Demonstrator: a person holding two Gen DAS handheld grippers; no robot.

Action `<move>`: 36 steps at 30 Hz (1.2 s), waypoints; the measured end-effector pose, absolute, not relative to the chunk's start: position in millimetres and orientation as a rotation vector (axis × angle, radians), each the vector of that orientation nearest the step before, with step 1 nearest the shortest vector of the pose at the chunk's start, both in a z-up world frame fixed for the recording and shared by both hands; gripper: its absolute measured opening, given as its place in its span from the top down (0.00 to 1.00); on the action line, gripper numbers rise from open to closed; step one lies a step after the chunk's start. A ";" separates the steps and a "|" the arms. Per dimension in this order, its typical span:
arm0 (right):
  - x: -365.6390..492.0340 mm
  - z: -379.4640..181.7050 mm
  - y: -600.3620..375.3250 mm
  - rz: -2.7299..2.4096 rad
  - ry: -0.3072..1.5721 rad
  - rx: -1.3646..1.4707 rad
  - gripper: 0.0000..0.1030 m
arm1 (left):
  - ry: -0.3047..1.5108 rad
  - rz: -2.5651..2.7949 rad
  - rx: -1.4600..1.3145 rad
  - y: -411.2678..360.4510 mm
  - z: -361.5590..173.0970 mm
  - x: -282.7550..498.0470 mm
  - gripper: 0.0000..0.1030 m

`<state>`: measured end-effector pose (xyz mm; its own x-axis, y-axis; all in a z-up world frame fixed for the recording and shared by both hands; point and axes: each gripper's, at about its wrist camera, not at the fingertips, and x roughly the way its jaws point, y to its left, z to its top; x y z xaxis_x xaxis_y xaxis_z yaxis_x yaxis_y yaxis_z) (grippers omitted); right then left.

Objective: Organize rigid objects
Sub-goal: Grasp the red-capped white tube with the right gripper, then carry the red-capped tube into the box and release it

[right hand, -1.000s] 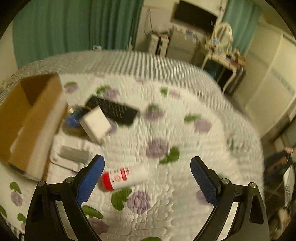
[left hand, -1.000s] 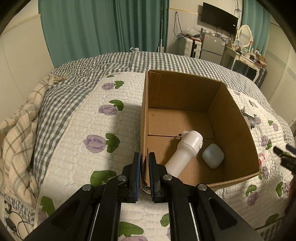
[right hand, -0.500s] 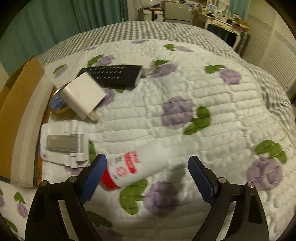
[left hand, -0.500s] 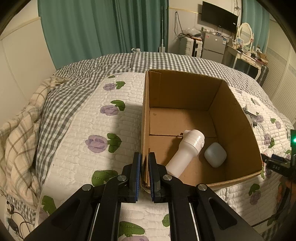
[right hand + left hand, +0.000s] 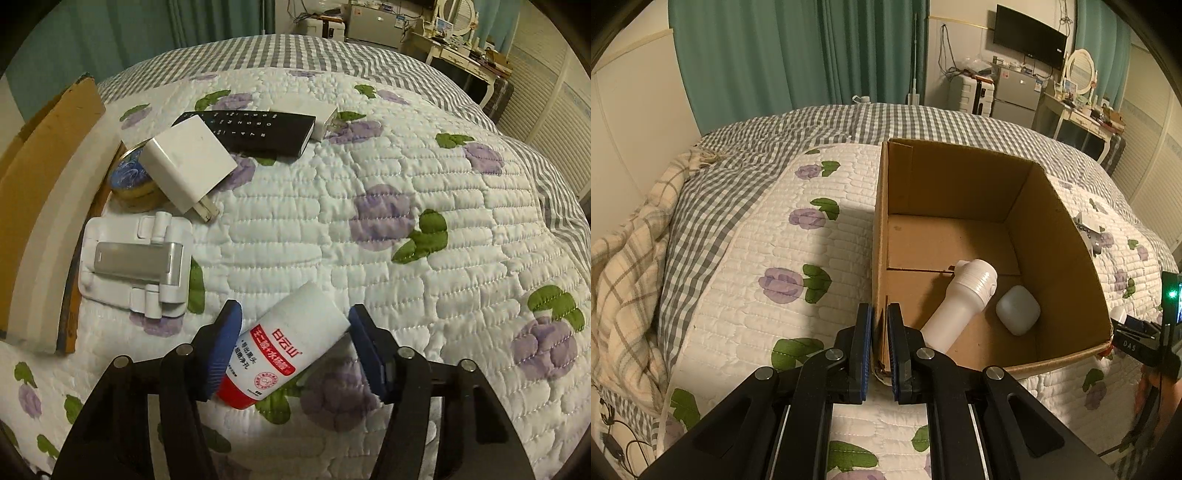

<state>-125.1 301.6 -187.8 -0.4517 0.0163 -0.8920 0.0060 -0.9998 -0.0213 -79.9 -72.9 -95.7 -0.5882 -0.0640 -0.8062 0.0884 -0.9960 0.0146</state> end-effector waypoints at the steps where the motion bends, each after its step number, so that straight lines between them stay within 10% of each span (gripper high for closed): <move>1: -124.9 -188.9 301.9 2.663 -0.022 -1.644 0.40 | 0.040 -2.726 1.381 -72.6 -95.8 -80.0 0.93; 10: -115.1 -195.0 301.5 2.595 0.057 -1.722 0.31 | 0.045 -2.729 1.377 -72.6 -95.3 -78.9 0.93; 20: -99.3 -166.2 284.3 2.746 -0.047 -1.594 0.56 | 0.103 -2.755 1.380 -79.1 -95.7 -78.4 0.93; 36: -97.2 -44.6 221.5 3.093 -0.208 -1.226 0.64 | 0.154 -2.781 1.386 -84.6 -95.9 -78.0 0.93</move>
